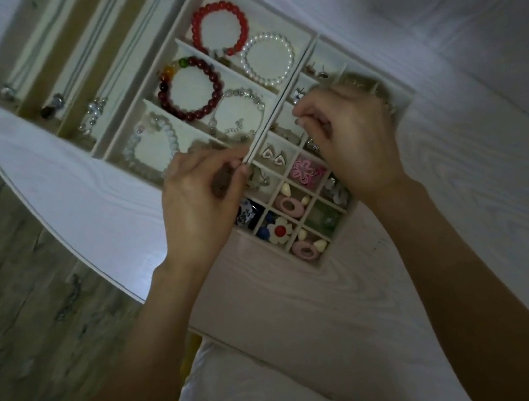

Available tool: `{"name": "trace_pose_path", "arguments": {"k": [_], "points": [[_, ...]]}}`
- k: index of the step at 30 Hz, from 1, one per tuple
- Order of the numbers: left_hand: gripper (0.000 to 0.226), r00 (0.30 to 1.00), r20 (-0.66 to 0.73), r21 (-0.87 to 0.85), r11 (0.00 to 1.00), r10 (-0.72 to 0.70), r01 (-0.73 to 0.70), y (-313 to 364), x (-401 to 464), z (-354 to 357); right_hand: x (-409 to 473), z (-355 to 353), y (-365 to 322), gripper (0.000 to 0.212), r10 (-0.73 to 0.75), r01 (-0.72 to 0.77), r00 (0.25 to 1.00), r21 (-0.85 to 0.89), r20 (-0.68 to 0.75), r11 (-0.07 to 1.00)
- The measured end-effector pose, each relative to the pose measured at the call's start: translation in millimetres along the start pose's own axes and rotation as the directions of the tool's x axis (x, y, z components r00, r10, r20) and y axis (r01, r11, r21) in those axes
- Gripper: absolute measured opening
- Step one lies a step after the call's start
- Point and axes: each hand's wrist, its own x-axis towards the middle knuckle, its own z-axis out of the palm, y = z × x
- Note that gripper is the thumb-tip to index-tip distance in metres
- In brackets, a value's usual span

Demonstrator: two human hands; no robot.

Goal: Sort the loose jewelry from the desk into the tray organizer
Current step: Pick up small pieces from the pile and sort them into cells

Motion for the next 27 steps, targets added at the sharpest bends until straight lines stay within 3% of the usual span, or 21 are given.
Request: {"name": "trace_pose_path", "arguments": {"k": [6,11,15,20,23,27], "points": [[0.020,1.000,-0.013,-0.005,1.000,0.017,-0.017,0.7,-1.6,-0.4,10.7,-0.9,-4.5,0.007,-0.132,0.149,0.987,-0.231,0.089,0.961],[0.020,0.999,-0.028,-0.008,1.000,0.030,-0.030,-1.1,-2.1,1.1,17.0,0.1,-3.2,0.010,-0.077,0.112,0.983,-0.213,0.164,0.971],[0.021,0.999,-0.031,-0.013,1.000,0.026,-0.027,-2.1,-2.3,2.6,16.2,-6.5,2.1,0.011,-0.061,0.089,0.987,-0.197,0.146,0.976],[0.021,0.999,-0.022,0.000,1.000,0.024,-0.024,-2.7,-1.8,1.7,19.0,-6.7,-1.8,0.010,-0.100,0.151,0.979,-0.303,0.177,0.941],[0.022,1.000,-0.016,0.005,1.000,0.013,-0.013,-2.3,-2.5,1.1,25.1,0.4,-0.3,0.016,-0.024,0.073,0.984,-0.270,0.179,0.960],[0.021,1.000,-0.020,-0.011,1.000,0.008,-0.008,-2.1,-3.0,1.4,22.5,0.8,-4.9,0.012,-0.141,0.199,0.972,-0.336,0.189,0.920]]}}
